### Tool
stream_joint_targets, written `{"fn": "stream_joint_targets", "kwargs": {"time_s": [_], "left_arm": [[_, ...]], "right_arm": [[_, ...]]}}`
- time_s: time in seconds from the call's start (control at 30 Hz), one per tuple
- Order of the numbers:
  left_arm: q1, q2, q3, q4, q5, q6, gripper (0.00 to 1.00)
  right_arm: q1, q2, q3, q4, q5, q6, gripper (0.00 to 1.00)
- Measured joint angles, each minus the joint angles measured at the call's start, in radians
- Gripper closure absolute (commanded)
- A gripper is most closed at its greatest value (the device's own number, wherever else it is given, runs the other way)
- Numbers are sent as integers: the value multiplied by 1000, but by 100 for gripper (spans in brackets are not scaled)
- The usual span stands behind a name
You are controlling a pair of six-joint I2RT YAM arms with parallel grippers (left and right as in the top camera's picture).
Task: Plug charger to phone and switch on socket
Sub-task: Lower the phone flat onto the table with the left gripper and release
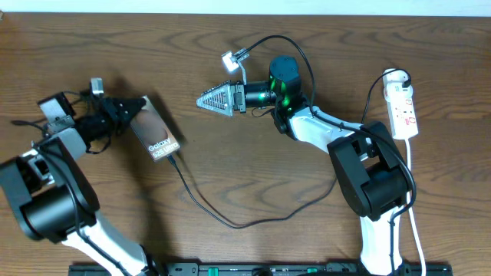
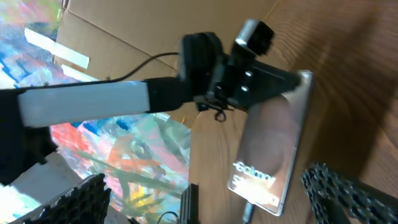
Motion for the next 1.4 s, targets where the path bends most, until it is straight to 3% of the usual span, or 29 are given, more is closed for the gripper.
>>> {"fn": "stream_joint_targets", "kwargs": {"time_s": [0.27,0.7,1.0,1.07,1.2,1.4], "left_arm": [[0,97,0,-41,-69,3,93],[-1,87,9,-199,-204,14,93],[-3,84,11,-208,-216,19,92],[-3,83,11,-209,-218,21,85],[-3,82,16,-219,-218,18,83],[-4,74,20,-224,-212,18,64]], "right_arm": [[0,0,0,0,-1,0,1],[0,0,0,0,-1,0,1],[0,0,0,0,-2,0,1],[0,0,0,0,-1,0,1],[0,0,0,0,-2,0,1],[0,0,0,0,-2,0,1]]}}
